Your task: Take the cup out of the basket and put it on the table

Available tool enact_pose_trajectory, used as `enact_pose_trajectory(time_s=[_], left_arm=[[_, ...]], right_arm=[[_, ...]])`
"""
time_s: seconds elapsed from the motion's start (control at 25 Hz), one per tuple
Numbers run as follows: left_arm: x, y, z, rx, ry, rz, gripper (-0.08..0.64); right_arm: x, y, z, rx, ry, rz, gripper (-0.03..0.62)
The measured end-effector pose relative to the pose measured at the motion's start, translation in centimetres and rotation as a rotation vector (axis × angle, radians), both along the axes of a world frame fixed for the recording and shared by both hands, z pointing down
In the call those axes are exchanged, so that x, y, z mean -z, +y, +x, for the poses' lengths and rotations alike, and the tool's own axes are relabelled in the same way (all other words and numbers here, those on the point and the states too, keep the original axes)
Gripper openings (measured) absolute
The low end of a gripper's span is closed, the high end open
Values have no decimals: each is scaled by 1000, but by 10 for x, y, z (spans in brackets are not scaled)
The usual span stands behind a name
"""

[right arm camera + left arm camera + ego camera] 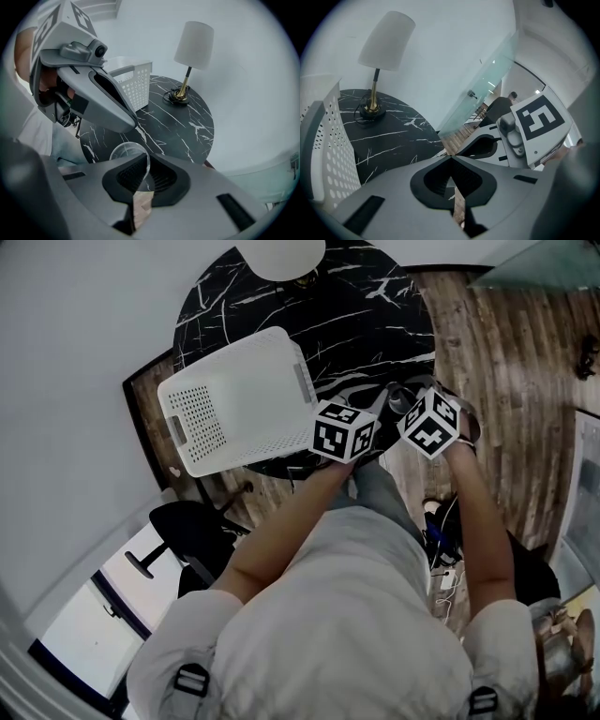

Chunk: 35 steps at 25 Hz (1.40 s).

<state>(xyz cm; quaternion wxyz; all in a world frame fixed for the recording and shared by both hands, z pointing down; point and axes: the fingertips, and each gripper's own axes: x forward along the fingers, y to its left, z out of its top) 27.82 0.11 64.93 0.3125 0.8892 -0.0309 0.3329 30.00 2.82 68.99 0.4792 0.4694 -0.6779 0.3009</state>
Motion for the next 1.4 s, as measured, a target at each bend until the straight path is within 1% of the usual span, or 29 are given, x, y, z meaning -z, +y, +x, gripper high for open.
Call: enact_pose_trajectory(time_s=[0.28, 0.64, 1.24, 1.4], left_arm=[[-17, 0, 2, 12, -30, -18, 5], [-31, -4, 2, 31, -47, -49, 5], [-35, -7, 3, 43, -43, -59, 5], [-29, -6, 4, 46, -25, -68, 5]], right_arm=[[-18, 0, 1, 8, -4, -23, 26], [-33, 0, 0, 22, -10, -44, 26], [-39, -6, 0, 29, -7, -35, 26], [-41, -5, -1, 21, -13, -42, 28]])
